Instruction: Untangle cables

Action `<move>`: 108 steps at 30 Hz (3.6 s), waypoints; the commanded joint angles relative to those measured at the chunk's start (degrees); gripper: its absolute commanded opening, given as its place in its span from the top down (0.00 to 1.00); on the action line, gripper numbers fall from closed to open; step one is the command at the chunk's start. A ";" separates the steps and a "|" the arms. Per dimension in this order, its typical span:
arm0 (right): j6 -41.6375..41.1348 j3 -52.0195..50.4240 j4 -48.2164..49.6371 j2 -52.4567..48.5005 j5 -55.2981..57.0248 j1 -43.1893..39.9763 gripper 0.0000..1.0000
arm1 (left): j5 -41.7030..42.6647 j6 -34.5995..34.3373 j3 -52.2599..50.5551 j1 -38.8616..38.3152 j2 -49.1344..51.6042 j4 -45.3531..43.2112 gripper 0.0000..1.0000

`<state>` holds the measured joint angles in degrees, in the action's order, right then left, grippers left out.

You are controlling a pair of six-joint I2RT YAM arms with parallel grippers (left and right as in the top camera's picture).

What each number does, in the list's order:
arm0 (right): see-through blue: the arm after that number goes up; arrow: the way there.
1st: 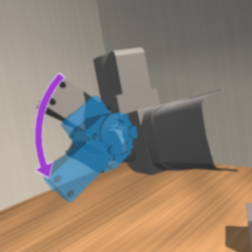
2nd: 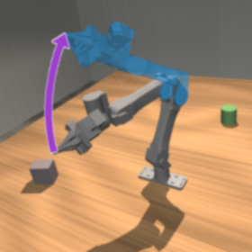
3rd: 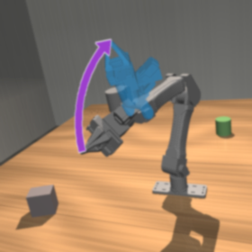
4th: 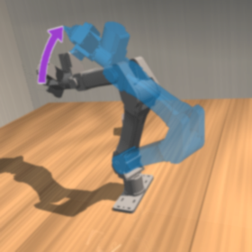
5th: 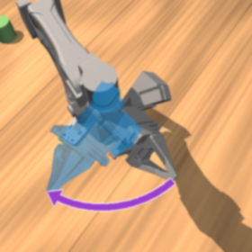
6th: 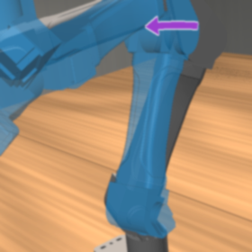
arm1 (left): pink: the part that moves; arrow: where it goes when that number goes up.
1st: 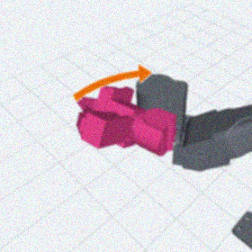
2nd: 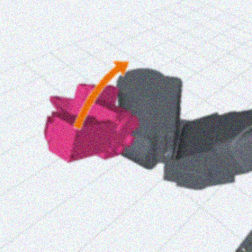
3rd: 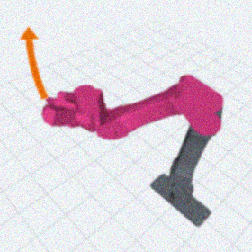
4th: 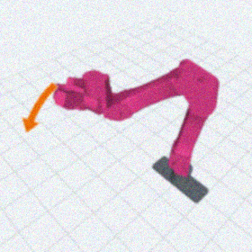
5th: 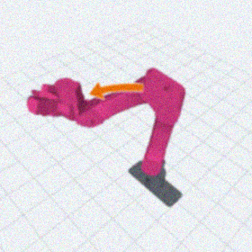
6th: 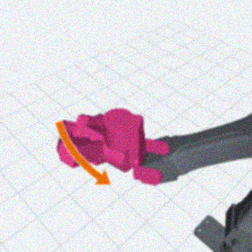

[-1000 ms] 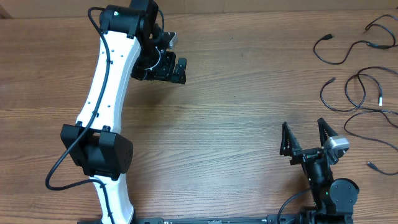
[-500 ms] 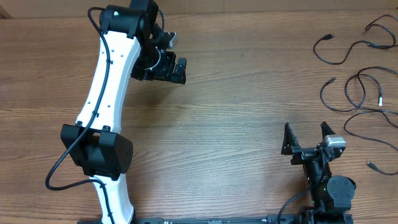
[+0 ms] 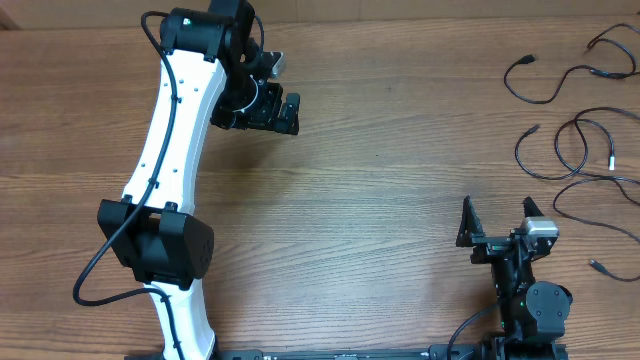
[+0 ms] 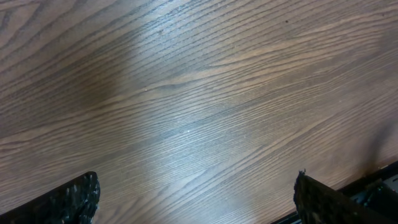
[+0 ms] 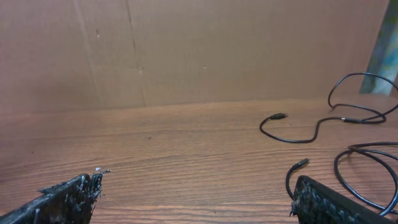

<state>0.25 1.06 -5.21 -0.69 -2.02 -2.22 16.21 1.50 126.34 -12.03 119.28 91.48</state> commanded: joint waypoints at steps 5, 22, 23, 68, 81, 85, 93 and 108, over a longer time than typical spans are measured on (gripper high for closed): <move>3.37 -0.57 0.07 0.57 0.87 -0.15 0.00 | -0.24 0.70 0.98 -0.37 -0.13 -0.07 0.00; 6.36 -0.57 0.02 0.57 1.31 -0.15 0.00 | -0.24 0.70 0.98 -0.37 -0.13 -0.07 0.00; 5.95 -0.57 0.02 0.57 1.33 -0.17 0.00 | -0.24 0.70 0.98 -0.37 -0.13 -0.09 0.00; 5.40 -0.57 0.37 0.50 1.31 -0.15 0.00 | -1.20 0.70 0.98 -0.37 -0.13 1.22 0.00; 5.40 -0.57 0.37 0.50 1.31 -0.15 0.00 | -1.90 -0.37 0.98 -0.37 -0.13 4.31 0.00; 5.40 -0.57 0.37 0.50 1.31 -0.15 0.00 | -2.23 -0.42 0.66 -0.37 -0.13 5.33 0.00; 5.40 -0.57 0.37 0.52 1.31 -0.15 0.00 | -1.20 -0.46 0.35 -0.50 -1.66 5.33 0.00; 5.40 -0.57 0.37 0.50 1.31 -0.15 0.00 | -8.04 0.26 -36.54 -0.74 -33.33 -20.20 0.00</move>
<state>6.00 1.06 -5.17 -0.67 -1.10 -2.22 12.82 1.48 97.86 -12.40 91.66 73.30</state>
